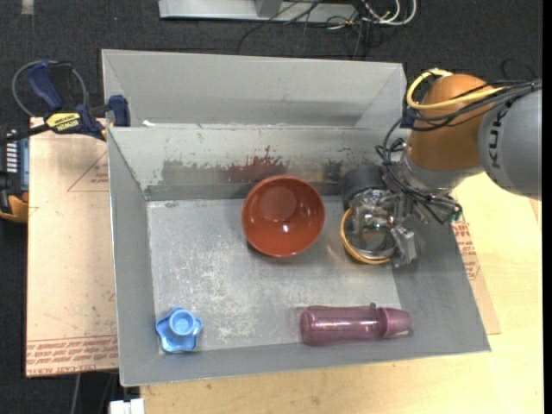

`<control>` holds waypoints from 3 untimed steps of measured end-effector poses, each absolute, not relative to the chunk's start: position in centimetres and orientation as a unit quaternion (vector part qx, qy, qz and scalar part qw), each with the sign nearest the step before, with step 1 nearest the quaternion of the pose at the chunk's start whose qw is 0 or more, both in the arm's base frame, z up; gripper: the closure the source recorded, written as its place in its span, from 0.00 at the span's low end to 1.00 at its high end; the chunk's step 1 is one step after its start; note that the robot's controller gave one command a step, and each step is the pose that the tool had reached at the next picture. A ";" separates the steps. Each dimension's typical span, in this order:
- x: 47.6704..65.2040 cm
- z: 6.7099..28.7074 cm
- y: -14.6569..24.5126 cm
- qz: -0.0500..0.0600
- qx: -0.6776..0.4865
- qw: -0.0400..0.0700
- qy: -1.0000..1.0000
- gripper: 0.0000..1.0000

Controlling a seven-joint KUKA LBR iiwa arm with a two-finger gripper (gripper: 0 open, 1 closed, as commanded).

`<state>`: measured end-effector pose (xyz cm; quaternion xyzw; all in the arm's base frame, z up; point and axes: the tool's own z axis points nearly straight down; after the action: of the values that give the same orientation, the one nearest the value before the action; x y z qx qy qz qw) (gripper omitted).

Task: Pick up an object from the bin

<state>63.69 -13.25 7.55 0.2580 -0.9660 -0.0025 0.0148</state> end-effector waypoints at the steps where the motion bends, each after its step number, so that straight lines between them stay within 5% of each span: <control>1: 62.6 7.5 -14.8 -0.009 0.268 0.017 -0.963 0.00; 2: 63.3 7.7 -13.8 -0.005 0.261 0.019 -0.965 0.00; 3: 65.0 7.9 -15.3 -0.014 0.405 0.017 -0.914 1.00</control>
Offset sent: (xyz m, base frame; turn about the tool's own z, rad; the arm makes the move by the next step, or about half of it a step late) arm -0.0032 -0.0038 -0.0005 -0.0067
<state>64.98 -15.25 7.90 0.4053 -0.9139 -0.0137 0.0172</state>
